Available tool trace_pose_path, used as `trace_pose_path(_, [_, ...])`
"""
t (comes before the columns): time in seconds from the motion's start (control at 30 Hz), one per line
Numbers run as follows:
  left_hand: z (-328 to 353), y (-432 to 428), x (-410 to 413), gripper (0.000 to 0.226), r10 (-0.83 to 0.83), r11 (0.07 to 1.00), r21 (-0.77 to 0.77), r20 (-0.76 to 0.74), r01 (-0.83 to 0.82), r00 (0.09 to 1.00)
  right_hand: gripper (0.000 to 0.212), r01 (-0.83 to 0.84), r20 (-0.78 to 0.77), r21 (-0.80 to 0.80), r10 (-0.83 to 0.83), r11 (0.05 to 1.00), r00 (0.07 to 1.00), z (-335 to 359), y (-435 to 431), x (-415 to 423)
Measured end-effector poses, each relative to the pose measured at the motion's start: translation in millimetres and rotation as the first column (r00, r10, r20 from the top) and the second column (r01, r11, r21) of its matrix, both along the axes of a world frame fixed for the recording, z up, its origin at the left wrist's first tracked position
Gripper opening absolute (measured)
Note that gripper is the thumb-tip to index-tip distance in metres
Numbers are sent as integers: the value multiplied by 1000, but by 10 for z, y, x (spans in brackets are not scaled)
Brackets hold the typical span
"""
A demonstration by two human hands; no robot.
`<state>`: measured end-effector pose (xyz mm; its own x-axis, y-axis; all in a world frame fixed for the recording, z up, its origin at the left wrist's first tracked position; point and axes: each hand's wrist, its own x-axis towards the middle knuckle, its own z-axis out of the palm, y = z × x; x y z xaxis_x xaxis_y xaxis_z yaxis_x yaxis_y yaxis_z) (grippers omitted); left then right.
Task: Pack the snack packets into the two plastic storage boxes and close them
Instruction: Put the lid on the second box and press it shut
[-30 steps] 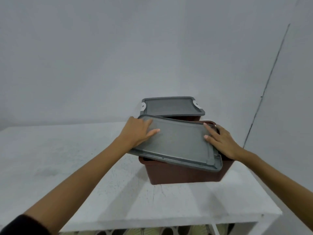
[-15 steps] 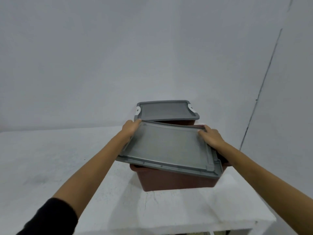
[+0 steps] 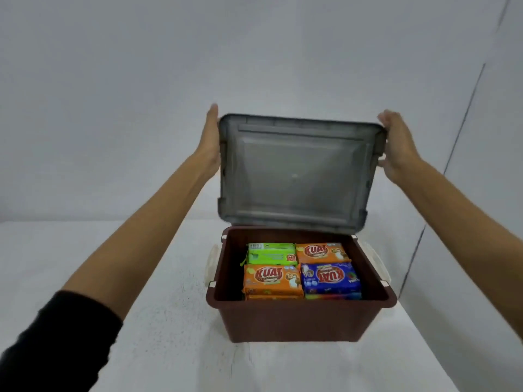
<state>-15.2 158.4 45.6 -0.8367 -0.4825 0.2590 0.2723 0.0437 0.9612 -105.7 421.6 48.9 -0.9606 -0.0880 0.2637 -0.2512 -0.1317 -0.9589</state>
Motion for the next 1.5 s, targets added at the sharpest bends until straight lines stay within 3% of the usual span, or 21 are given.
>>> trace_pose_path(0.17, [-63,-95,36,50,59,988,150,-156,-35,986,46,-90,-121,-92,79,992,989,6,16,-3])
trace_pose_path(0.3, [-585,-171,112,63,-92,993,65,-25,94,995,43,-103,-110,-78,94,992,990,-462,-3,58])
trace_pose_path(0.47, [-928,-100,295,57,-201,979,-22,66,203,977,34,31,-51,-95,-36,995,998,-938,21,303])
trace_pose_path(0.57, [-1183,-60,446,49,-200,974,-78,143,212,969,26,82,9,-26,-82,996,997,-1138,49,501])
trace_pose_path(0.63, [-1363,26,558,50,-146,966,-169,259,194,955,31,91,59,48,-94,995,994,-1269,80,617])
trace_pose_path(0.7, [-1486,127,667,75,-83,966,-201,351,162,933,37,95,70,190,-110,977,991,-1417,137,724])
trace_pose_path(0.73, [-1555,149,691,80,-50,965,-219,379,142,924,38,95,30,289,-108,953,994,-1494,175,773])
trace_pose_path(0.77, [-1622,155,700,71,-13,951,-282,381,130,924,39,95,-24,381,-93,920,995,-1567,220,813])
trace_pose_path(0.83, [-1703,189,761,45,92,804,-573,387,161,917,42,105,-108,522,-57,846,993,-1659,312,913])
trace_pose_path(0.9, [-1746,237,853,43,184,615,-765,374,190,909,46,102,-147,659,-6,745,989,-1721,392,1012])
trace_pose_path(0.97, [-1743,285,954,44,208,569,-792,398,220,894,49,105,-155,722,12,684,988,-1772,460,1126])
trace_pose_path(1.03, [-1730,325,1041,46,209,566,-784,436,256,875,45,115,-159,665,-11,738,987,-1800,516,1227])
trace_pose_path(1.17, [-1639,410,1128,43,326,425,-877,381,226,866,44,213,-222,592,-97,777,970,-1752,570,1335])
trace_pose_path(1.27, [-1569,424,1084,34,275,536,-841,256,73,927,55,215,-248,586,-79,781,965,-1665,568,1325])
trace_pose_path(1.37, [-1619,368,1004,36,296,600,-799,165,-49,941,42,128,-186,597,-18,792,982,-1612,556,1200])
trace_pose_path(1.43, [-1640,339,959,52,350,722,-690,309,-45,884,48,-5,-12,611,16,791,1000,-1613,536,1050])
trace_pose_path(1.5, [-1636,318,900,64,296,868,-497,511,-3,807,57,-97,149,613,6,784,989,-1625,499,921])
